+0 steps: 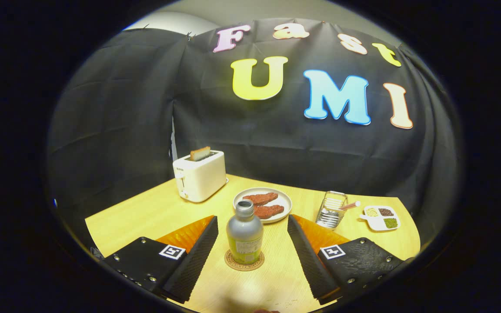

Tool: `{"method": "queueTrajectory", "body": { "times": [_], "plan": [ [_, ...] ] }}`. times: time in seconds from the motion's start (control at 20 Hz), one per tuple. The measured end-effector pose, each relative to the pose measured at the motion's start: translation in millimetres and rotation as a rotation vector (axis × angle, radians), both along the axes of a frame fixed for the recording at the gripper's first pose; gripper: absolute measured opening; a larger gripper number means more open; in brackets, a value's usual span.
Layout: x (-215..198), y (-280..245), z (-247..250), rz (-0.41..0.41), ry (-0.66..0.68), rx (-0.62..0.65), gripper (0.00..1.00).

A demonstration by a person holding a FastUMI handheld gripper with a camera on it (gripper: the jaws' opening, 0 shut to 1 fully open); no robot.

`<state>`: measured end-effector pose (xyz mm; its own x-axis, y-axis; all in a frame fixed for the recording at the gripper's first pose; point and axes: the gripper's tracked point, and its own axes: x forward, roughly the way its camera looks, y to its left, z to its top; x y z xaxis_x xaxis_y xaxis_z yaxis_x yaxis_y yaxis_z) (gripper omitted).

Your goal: Take the bottle from table, then pour the juice into the cup, finally place the bottle on the coaster

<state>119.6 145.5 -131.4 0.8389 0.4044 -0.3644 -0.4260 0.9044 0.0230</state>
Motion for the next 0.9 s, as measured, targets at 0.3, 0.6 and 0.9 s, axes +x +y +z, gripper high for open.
{"method": "queueTrajectory", "body": {
  "times": [0.3, 0.6, 0.9],
  "plan": [
    [-37, -21, 62, -0.065, -0.074, 0.005, 0.97],
    [-70, -26, 124, -0.119, -0.194, 0.059, 0.97],
    [-95, -36, 155, -0.177, -0.297, 0.079, 0.97]
  ]
}}
